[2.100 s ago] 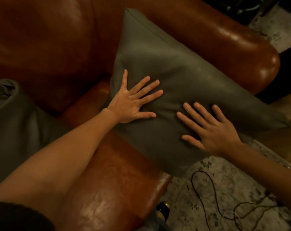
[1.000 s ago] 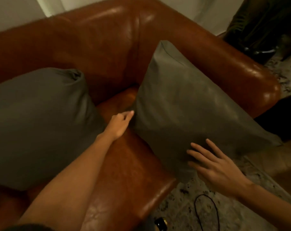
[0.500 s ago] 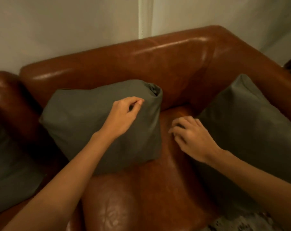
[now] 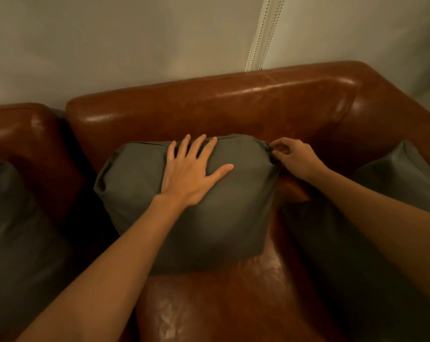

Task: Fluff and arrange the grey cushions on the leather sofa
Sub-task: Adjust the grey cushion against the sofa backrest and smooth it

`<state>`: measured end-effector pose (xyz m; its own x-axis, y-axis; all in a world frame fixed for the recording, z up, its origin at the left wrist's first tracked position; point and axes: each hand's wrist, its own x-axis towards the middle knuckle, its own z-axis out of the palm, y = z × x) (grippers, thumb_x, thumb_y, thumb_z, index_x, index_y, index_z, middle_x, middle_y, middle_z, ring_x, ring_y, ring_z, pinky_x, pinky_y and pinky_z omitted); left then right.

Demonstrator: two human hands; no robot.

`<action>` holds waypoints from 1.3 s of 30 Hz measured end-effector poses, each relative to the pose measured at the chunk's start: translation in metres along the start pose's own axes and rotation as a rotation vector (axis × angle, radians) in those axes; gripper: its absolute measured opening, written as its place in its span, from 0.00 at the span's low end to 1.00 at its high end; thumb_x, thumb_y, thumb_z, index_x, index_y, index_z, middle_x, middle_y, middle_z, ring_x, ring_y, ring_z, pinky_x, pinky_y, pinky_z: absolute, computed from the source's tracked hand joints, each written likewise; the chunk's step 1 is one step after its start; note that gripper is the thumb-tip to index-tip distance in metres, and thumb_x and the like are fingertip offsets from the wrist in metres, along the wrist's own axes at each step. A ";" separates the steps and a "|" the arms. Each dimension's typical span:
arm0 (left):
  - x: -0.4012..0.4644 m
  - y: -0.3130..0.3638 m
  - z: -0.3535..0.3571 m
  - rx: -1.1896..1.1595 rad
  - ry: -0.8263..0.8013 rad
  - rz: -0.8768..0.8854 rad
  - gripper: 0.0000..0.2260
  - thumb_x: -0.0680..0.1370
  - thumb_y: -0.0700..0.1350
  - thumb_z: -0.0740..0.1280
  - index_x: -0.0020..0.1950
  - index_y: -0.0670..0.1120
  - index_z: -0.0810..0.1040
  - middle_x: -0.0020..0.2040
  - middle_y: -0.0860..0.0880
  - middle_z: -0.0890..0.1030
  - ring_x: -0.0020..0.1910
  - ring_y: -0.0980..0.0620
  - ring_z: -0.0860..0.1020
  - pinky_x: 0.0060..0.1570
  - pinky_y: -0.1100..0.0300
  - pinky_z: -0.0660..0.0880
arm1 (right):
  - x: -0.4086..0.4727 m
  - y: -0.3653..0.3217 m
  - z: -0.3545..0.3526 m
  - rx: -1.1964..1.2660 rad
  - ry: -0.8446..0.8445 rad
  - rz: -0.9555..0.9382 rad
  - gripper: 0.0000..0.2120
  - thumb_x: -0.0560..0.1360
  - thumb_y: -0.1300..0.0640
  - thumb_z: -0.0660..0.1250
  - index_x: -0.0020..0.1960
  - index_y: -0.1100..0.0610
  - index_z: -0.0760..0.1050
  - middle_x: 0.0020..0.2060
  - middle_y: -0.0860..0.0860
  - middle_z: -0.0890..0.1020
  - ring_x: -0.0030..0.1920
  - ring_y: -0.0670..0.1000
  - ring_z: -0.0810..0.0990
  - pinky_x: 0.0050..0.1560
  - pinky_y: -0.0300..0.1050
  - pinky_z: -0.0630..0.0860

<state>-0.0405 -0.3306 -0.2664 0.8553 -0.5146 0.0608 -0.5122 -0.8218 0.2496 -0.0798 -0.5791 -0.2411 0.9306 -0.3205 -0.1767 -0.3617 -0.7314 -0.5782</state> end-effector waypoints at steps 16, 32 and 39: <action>0.001 0.001 0.006 0.057 -0.006 -0.022 0.39 0.72 0.75 0.41 0.78 0.57 0.53 0.78 0.52 0.58 0.77 0.46 0.55 0.74 0.46 0.49 | 0.042 0.010 0.003 -0.366 -0.105 -0.124 0.07 0.78 0.61 0.67 0.51 0.61 0.83 0.51 0.58 0.82 0.50 0.57 0.79 0.56 0.57 0.78; -0.019 -0.010 -0.001 0.027 0.031 -0.047 0.36 0.75 0.73 0.46 0.77 0.55 0.58 0.76 0.52 0.64 0.75 0.47 0.61 0.73 0.48 0.54 | 0.070 0.002 -0.073 0.128 -0.353 -0.172 0.04 0.75 0.55 0.70 0.48 0.54 0.82 0.50 0.52 0.83 0.54 0.52 0.81 0.58 0.50 0.79; -0.019 -0.014 -0.001 0.029 0.009 -0.064 0.36 0.75 0.73 0.45 0.78 0.56 0.56 0.76 0.52 0.63 0.75 0.48 0.61 0.73 0.49 0.54 | 0.078 0.006 -0.058 0.352 -0.485 0.018 0.08 0.80 0.55 0.64 0.56 0.54 0.79 0.54 0.54 0.83 0.56 0.51 0.81 0.53 0.46 0.80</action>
<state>-0.0499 -0.3088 -0.2697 0.8870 -0.4585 0.0547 -0.4583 -0.8597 0.2254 -0.0124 -0.6432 -0.2117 0.8739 0.0406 -0.4844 -0.4145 -0.4585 -0.7861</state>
